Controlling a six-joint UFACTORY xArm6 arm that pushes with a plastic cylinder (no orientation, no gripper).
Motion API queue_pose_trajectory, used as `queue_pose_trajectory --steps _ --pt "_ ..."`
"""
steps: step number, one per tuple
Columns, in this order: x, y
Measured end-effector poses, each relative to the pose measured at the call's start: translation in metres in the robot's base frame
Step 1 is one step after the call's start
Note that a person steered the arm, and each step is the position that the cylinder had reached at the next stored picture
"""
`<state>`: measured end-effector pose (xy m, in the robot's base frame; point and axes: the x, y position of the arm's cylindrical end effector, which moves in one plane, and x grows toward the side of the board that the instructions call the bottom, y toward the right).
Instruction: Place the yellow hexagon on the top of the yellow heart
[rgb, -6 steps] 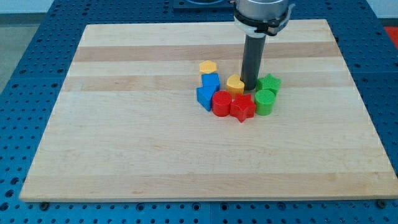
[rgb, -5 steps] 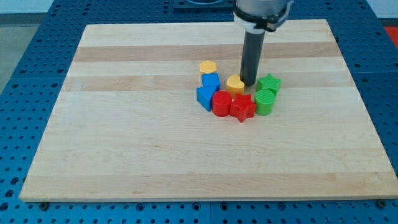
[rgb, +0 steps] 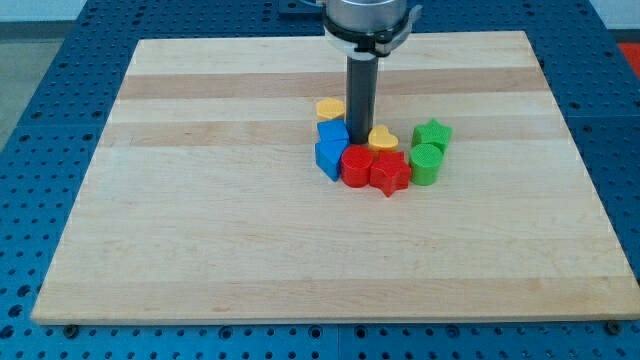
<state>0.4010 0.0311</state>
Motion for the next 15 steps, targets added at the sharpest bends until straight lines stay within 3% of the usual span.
queue_pose_trajectory --steps 6,8,9,10,13,15 --pt "-0.001 0.003" --pt "-0.098 0.003" --pt "-0.11 -0.062" --pt "-0.103 -0.109" --pt "-0.042 -0.07" --pt "-0.032 -0.013"
